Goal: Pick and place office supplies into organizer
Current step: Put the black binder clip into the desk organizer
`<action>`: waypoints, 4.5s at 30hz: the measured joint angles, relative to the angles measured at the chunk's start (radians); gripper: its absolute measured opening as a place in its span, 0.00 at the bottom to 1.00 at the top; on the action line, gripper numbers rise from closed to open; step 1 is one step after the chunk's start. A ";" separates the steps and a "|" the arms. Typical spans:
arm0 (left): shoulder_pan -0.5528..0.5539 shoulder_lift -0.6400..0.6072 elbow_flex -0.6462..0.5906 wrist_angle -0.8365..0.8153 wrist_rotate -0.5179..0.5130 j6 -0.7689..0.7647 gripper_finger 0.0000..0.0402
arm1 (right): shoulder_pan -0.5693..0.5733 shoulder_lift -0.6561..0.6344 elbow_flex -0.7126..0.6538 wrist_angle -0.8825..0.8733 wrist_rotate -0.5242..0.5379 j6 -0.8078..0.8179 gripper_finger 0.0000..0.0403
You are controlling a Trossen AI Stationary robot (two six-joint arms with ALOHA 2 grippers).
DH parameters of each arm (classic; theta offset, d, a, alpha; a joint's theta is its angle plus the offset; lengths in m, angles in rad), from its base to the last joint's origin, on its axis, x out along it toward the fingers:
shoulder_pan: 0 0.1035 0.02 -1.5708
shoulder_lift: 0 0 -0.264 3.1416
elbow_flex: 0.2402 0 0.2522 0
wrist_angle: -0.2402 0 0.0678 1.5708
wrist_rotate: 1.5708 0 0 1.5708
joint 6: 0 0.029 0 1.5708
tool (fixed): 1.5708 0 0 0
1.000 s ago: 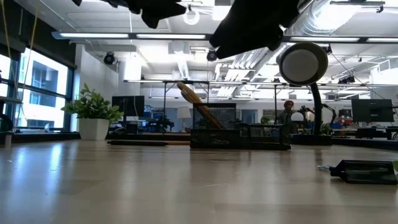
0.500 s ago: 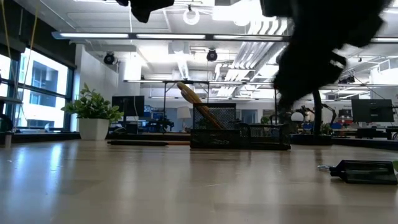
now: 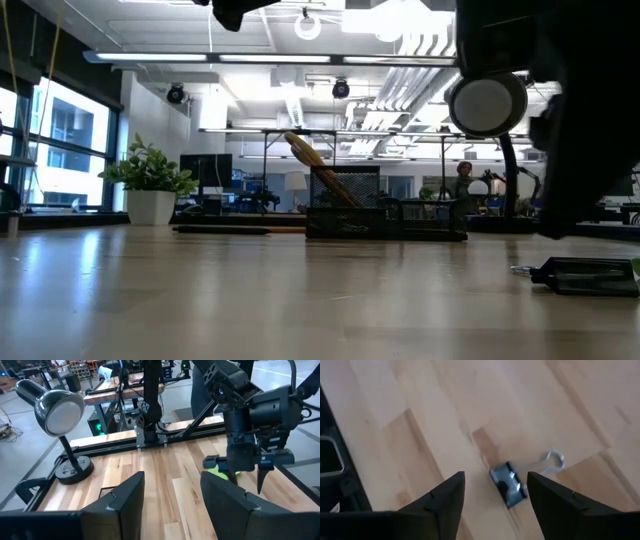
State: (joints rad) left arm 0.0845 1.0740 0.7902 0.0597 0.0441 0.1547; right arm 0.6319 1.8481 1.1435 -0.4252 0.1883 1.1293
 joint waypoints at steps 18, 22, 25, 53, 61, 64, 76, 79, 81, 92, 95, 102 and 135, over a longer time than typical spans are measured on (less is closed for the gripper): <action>0.000 0.000 0.000 -0.011 -0.003 -0.002 0.46 | 0.032 0.055 0.005 -0.055 0.064 -0.142 0.40; 0.000 0.000 0.000 -0.016 -0.003 -0.003 0.46 | 0.032 0.057 0.004 -0.049 0.097 -0.186 0.40; 0.000 0.000 0.000 -0.022 -0.003 -0.003 0.46 | 0.033 0.059 0.003 -0.028 0.129 -0.226 0.40; 0.000 0.001 0.000 -0.033 -0.011 -0.004 0.46 | 0.032 0.053 -0.002 0.056 0.093 -0.257 0.33; 0.000 0.001 0.000 -0.034 -0.011 -0.004 0.46 | 0.028 0.084 0.003 0.090 0.101 -0.290 0.29; 0.000 0.001 0.000 -0.034 -0.011 -0.004 0.46 | 0.015 0.087 0.002 0.121 0.147 -0.355 0.29; 0.000 0.001 0.000 -0.034 -0.011 -0.004 0.46 | -0.104 0.090 -0.001 0.131 0.266 -0.461 0.29; 0.000 0.001 0.000 -0.034 -0.011 -0.004 0.46 | -0.146 0.090 -0.001 0.125 0.361 -0.382 0.29; 0.000 0.001 0.000 -0.034 -0.010 -0.004 0.46 | -0.176 0.090 -0.001 0.130 0.392 -0.325 0.29; 0.000 0.001 0.000 -0.050 -0.011 0.006 0.46 | -0.230 0.090 0.069 0.077 -0.011 -0.771 0.29; 0.000 0.001 0.000 -0.050 -0.011 0.009 0.46 | -0.228 0.090 0.142 -0.057 -0.032 -0.885 0.29; 0.000 0.001 0.000 -0.049 -0.011 0.009 0.46 | -0.225 0.087 0.282 -0.246 0.003 -1.336 0.29; -0.035 0.000 0.000 -0.421 -0.012 -0.265 0.46 | -0.295 0.185 0.280 -0.271 -0.138 -2.017 0.59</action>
State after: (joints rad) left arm 0.0495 1.0744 0.7898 -0.3611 0.0326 -0.1099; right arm 0.3366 2.0335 1.4239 -0.6958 0.0506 -0.8873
